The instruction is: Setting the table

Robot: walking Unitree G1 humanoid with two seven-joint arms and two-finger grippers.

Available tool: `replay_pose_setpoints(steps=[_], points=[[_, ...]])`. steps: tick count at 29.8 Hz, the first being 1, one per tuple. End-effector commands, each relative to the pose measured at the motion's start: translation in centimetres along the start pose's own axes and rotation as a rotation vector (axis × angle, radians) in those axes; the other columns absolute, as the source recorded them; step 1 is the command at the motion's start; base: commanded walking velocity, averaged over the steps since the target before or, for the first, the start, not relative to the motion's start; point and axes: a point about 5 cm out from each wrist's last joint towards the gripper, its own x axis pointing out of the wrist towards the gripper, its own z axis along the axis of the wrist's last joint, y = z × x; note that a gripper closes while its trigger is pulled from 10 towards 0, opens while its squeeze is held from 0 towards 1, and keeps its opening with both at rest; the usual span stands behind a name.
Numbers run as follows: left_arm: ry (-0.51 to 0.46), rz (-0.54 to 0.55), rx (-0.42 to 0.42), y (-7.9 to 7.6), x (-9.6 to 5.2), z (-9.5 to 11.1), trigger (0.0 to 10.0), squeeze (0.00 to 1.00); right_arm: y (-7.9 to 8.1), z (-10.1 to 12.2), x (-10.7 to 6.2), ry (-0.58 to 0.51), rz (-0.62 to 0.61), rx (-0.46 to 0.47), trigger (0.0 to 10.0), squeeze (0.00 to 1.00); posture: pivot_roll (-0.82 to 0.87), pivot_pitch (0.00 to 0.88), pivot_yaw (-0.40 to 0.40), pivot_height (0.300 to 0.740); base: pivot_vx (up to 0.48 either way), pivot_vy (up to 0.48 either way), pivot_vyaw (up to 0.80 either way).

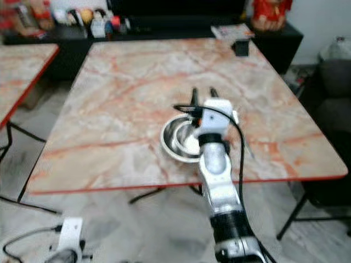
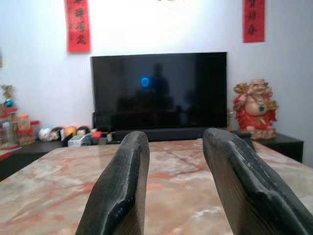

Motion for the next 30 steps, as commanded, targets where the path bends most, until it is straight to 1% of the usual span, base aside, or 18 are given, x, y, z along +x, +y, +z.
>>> replay_pose_setpoints(steps=[1, 11, 15, 18, 19, 20, 25, 30], points=[[0.016, 0.015, 0.0, 0.51, -0.1, -0.55, 10.0, 0.0, 0.7, 0.23, 0.07, -0.007, 0.022, 0.014, 10.0, 0.0, -0.05, 0.091, 0.001, 0.74, 0.0, 0.334, 0.0], [0.026, 0.026, -0.007, 0.58, -0.13, -0.75, 10.0, 0.0, 0.67, 0.26, 0.23, -0.005, 0.027, 0.021, 10.0, 0.0, -0.05, 0.115, 0.0, 0.74, 0.0, 0.337, 0.0], [0.025, 0.028, -0.015, 0.57, -0.14, -0.78, 10.0, 0.0, 0.9, 0.11, 0.09, 0.002, 0.038, 0.03, 10.0, 0.0, -0.04, 0.127, -0.003, 0.74, 0.0, 0.322, 0.0], [0.027, 0.03, -0.017, 0.59, -0.16, -0.85, 10.0, 0.0, 1.17, 0.15, 0.05, -0.001, 0.054, 0.039, 10.0, 0.0, -0.04, 0.133, 0.0, 0.74, 0.0, 0.247, 0.0], [0.028, 0.03, -0.017, 0.58, -0.17, -0.9, 10.0, 0.0, 1.28, 0.2, 0.05, -0.004, 0.06, 0.042, 10.0, 0.0, -0.04, 0.133, 0.0, 0.74, 0.0, -0.341, 0.0], [0.029, 0.03, -0.017, 0.57, -0.18, -0.94, 10.0, 0.0, 1.33, 0.23, 0.04, -0.005, 0.061, 0.044, 10.0, 0.0, -0.04, 0.133, 0.0, 0.74, 0.0, 0.244, 0.0], [0.03, 0.031, -0.021, 0.58, -0.2, -1.02, 10.0, 0.0, 1.32, 0.25, -0.01, -0.007, 0.056, 0.052, 10.0, 0.0, -0.04, 0.143, -0.001, 0.74, 0.0, 0.198, 0.0], [0.033, 0.034, -0.027, 0.6, -0.24, -1.16, 10.0, 0.0, 1.3, 0.02, -0.18, 0.004, 0.06, 0.05, 10.0, 0.0, -0.04, 0.151, -0.002, 0.74, 0.0, 0.315, 0.0]])
